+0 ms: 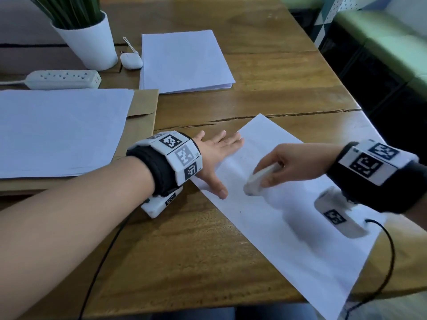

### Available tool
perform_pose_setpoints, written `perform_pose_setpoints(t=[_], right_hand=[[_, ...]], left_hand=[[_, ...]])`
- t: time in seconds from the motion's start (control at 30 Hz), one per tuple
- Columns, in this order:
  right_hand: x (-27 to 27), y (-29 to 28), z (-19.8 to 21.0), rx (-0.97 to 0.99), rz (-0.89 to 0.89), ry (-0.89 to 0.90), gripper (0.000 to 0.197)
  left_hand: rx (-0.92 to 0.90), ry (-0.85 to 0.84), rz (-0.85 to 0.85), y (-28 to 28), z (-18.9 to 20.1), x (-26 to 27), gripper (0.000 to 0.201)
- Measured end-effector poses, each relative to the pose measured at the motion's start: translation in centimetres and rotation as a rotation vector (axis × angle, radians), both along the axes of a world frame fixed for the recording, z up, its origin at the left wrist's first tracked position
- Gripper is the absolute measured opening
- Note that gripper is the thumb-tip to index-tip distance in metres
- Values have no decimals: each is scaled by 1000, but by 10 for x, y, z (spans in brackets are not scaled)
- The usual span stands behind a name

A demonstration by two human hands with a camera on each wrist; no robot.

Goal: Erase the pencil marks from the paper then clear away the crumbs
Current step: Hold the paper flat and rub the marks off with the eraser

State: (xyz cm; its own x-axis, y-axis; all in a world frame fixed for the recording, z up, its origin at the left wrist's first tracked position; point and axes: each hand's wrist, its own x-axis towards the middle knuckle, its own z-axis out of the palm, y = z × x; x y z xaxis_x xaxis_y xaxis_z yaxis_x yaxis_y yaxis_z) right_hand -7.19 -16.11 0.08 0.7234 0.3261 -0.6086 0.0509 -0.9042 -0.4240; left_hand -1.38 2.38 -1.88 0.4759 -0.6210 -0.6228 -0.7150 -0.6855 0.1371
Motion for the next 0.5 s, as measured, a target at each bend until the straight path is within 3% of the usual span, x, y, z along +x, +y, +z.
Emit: perform_pose_setpoints(t=[0.13, 0.33, 0.5], right_hand=[[20, 13, -6, 71, -131, -268, 30], [-2, -1, 12, -105, 26, 1, 26], [7, 13, 2, -43, -87, -275, 30]], left_hand=[[-26, -2, 17, -1, 0, 0, 126], [19, 6, -5, -1, 2, 0, 124], [13, -1, 9, -2, 1, 0, 125]])
